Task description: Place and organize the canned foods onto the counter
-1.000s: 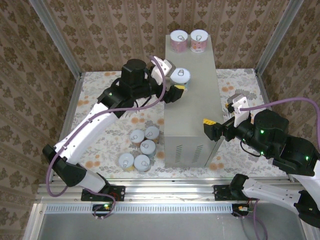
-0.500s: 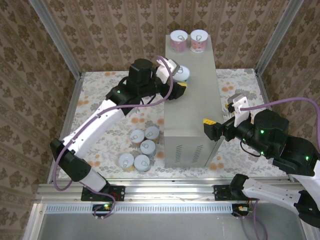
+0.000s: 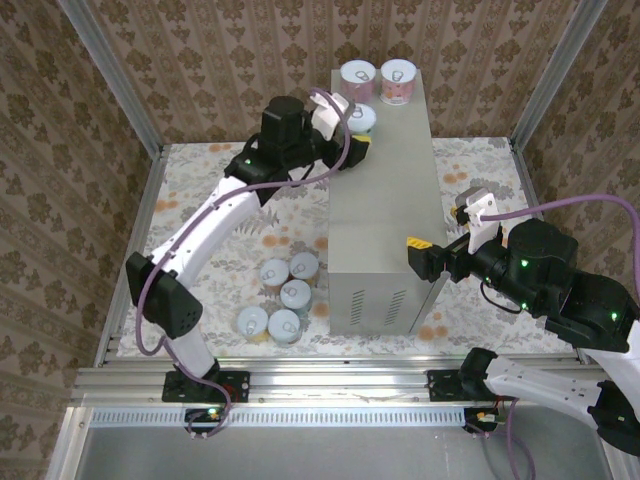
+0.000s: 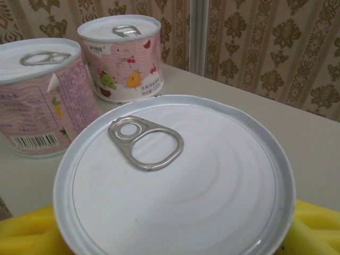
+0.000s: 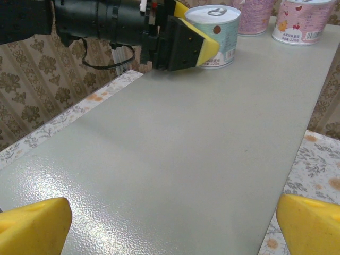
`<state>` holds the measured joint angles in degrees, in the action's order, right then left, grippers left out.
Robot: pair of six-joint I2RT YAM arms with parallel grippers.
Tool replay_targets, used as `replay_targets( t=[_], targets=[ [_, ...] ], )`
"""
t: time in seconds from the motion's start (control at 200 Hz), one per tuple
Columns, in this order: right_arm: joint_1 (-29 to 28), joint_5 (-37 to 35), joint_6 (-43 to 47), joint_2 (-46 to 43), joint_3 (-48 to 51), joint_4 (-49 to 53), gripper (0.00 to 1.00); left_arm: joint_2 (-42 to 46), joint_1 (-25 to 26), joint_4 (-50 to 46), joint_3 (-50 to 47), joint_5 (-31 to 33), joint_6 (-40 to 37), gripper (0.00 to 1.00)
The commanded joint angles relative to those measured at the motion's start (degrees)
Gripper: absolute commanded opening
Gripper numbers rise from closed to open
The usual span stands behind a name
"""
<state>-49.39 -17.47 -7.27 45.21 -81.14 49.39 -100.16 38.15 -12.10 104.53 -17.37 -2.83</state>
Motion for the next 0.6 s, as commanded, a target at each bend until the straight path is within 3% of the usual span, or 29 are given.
replay_targets(
  t=[0.0,0.595],
  targets=[
    [0.2,-1.7,0.7,-0.1,0.5,-2.0,1.0,-3.0,-0.9,-2.0,2.8,-0.6,-2.0,0.73],
    [1.2,-1.7,1.2,0.2,1.2,-2.4,1.0,-8.9,-2.4,-3.4,8.7,-1.8,-0.9,0.74]
  ],
)
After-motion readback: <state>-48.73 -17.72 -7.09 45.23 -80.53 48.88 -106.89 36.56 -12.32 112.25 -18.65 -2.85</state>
